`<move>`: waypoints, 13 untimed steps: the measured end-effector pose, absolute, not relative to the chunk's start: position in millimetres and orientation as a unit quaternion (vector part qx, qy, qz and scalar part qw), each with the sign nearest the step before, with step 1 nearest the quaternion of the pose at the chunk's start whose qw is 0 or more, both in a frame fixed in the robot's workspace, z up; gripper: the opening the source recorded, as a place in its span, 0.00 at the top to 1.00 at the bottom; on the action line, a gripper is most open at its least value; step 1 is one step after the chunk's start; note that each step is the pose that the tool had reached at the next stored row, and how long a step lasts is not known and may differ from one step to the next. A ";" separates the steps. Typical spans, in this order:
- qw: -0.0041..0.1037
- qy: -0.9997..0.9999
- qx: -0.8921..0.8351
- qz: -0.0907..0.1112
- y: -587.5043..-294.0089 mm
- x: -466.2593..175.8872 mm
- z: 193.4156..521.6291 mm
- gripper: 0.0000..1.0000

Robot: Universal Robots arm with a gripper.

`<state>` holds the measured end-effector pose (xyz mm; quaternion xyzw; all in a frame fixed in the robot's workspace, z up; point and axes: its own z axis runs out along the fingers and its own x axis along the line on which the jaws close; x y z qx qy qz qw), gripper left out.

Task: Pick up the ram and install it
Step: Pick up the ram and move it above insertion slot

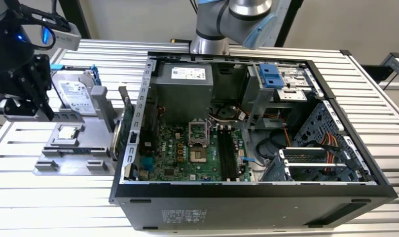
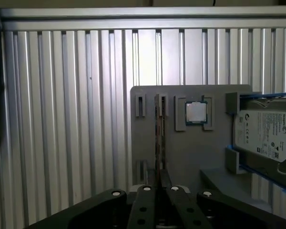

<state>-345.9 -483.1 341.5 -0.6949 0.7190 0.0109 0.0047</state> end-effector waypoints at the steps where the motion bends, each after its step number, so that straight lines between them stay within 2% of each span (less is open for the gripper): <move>1: 0.005 0.719 -0.695 0.011 -482.8 -346.0 342.4 1.00; 13: 0.005 0.711 -0.703 0.011 -476.3 -345.9 352.3 1.00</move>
